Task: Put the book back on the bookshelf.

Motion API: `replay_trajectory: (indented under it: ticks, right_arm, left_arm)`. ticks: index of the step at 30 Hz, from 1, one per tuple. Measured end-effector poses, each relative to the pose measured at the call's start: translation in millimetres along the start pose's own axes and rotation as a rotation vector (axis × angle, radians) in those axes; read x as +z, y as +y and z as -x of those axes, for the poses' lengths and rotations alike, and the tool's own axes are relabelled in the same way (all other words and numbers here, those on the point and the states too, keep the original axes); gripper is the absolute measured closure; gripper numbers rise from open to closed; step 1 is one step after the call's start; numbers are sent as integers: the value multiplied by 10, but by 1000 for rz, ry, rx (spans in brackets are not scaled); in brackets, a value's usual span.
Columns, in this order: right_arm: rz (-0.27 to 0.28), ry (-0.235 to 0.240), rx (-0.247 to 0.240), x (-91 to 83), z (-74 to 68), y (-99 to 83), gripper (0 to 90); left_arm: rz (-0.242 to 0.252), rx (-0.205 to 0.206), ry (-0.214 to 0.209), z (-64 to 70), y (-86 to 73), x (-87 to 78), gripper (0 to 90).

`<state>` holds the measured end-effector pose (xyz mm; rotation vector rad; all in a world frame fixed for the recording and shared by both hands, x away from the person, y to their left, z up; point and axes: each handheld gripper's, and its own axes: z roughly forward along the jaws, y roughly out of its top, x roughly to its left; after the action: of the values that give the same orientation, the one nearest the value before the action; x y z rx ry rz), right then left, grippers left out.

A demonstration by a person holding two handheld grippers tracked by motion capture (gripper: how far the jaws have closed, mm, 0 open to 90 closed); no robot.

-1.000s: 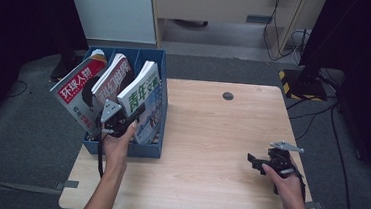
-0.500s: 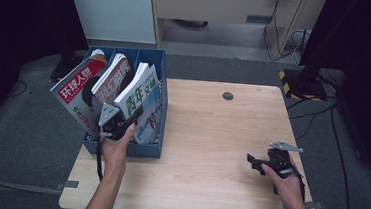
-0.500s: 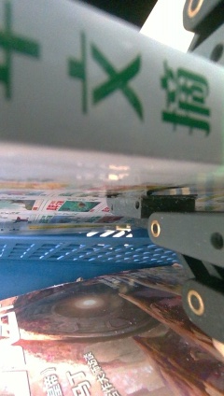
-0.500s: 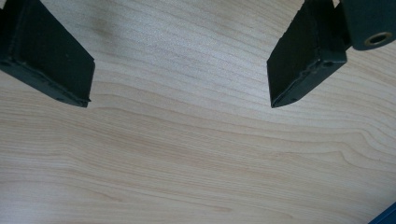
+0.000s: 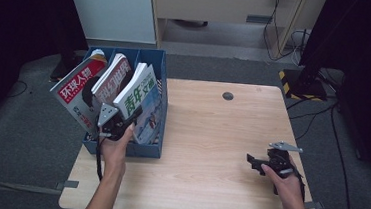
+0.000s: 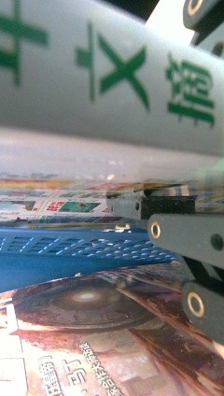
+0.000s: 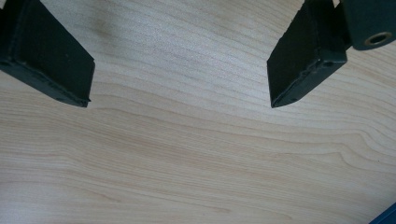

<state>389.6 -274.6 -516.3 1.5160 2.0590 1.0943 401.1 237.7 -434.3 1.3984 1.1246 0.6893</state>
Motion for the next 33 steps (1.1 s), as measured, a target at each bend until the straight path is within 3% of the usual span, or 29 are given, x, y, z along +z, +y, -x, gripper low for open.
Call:
replay_trajectory:
  ticks: [11, 14, 25, 33]
  right_arm:
    - [-2, 0, -3, 1, -3, -1, 78]
    - [-5, -1, -6, 1, -3, -3, 78]
    - [-10, 5, -11, 10, -12, -6, 77]
    - [-12, 8, -12, 13, -15, -10, 77]
  left_arm:
    - [20, -8, 4, -5, 28, 12, 674]
    - [18, 8, 9, 3, 54, 23, 661]
    - [7, -1, 12, 6, 93, 85, 589]
    - [5, -8, 30, 10, 110, 106, 633]
